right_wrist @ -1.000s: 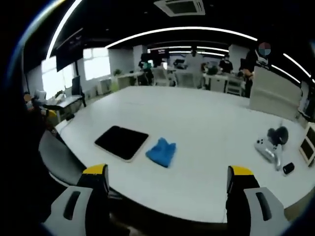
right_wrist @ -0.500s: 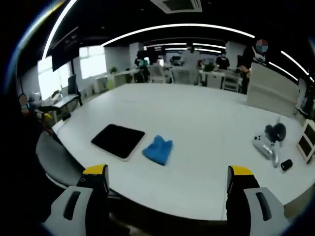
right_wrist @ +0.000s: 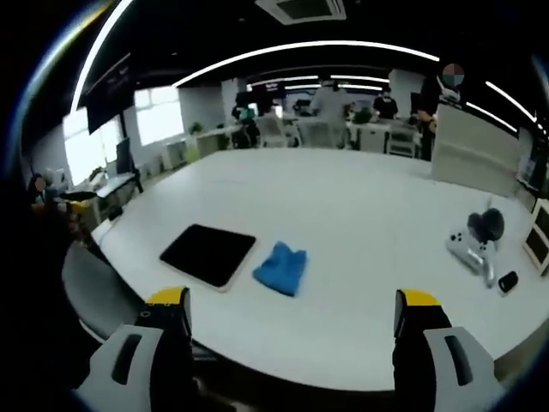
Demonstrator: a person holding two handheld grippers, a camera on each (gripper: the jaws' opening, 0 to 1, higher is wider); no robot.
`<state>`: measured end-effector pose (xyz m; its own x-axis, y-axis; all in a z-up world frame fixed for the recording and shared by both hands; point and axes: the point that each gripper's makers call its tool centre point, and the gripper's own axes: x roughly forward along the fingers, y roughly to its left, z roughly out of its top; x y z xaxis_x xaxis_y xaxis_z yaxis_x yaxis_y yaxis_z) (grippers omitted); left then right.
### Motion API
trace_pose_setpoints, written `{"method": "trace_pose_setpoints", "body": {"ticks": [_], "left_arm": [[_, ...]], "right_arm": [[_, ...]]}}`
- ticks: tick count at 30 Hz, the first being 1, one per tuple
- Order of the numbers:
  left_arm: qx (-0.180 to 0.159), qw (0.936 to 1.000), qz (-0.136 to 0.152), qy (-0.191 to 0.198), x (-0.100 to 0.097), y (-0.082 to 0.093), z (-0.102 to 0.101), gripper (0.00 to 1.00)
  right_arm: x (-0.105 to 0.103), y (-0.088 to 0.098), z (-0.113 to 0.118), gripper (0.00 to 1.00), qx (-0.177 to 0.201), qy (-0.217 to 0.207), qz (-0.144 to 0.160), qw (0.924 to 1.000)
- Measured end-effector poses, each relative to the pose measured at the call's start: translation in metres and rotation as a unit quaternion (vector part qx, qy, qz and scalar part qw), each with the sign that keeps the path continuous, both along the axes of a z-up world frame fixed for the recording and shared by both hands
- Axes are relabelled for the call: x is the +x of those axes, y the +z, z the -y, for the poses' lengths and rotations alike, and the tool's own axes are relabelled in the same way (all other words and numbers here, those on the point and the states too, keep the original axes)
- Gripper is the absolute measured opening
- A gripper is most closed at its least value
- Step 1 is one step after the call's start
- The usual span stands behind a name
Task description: Wipe the mirror surface with the cleaning cloth until all visible marks leave the cleaned area.
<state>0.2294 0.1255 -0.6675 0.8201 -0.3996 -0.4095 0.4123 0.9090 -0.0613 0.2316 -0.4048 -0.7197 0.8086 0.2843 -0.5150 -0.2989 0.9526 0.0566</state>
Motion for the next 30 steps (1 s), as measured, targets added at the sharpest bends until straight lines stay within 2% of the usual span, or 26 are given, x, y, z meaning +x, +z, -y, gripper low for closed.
{"method": "trace_pose_setpoints", "body": {"ticks": [4,8,10,12,16,23,30], "left_arm": [[0.002,1.0,-0.002,0.009,0.001,0.002,0.002,0.99],[0.004,1.0,-0.005,0.002,0.005,0.001,0.009,0.99],[0.012,0.9999,-0.005,-0.002,0.006,-0.007,0.006,0.99],[0.01,0.9999,-0.005,-0.004,0.006,-0.013,0.005,0.99],[0.003,0.9998,-0.019,-0.009,0.006,-0.023,0.008,0.99],[0.012,0.999,-0.029,-0.03,0.013,-0.028,0.007,0.99],[0.004,0.9997,-0.019,-0.012,0.015,-0.026,0.003,0.99]], "right_arm": [[0.006,0.001,-0.001,0.97,0.003,-0.001,0.007,1.0],[0.013,0.003,-0.003,0.93,0.002,-0.011,0.012,0.9999],[0.017,0.003,-0.007,0.91,0.0,-0.009,0.008,0.9999],[0.021,0.001,-0.011,0.92,-0.006,0.002,0.008,0.9999],[0.033,0.0,-0.013,0.91,-0.006,-0.003,0.005,1.0],[0.07,-0.01,-0.038,0.9,0.002,0.004,0.005,1.0],[0.107,-0.031,-0.055,0.85,0.035,0.001,-0.006,0.9994]]}}
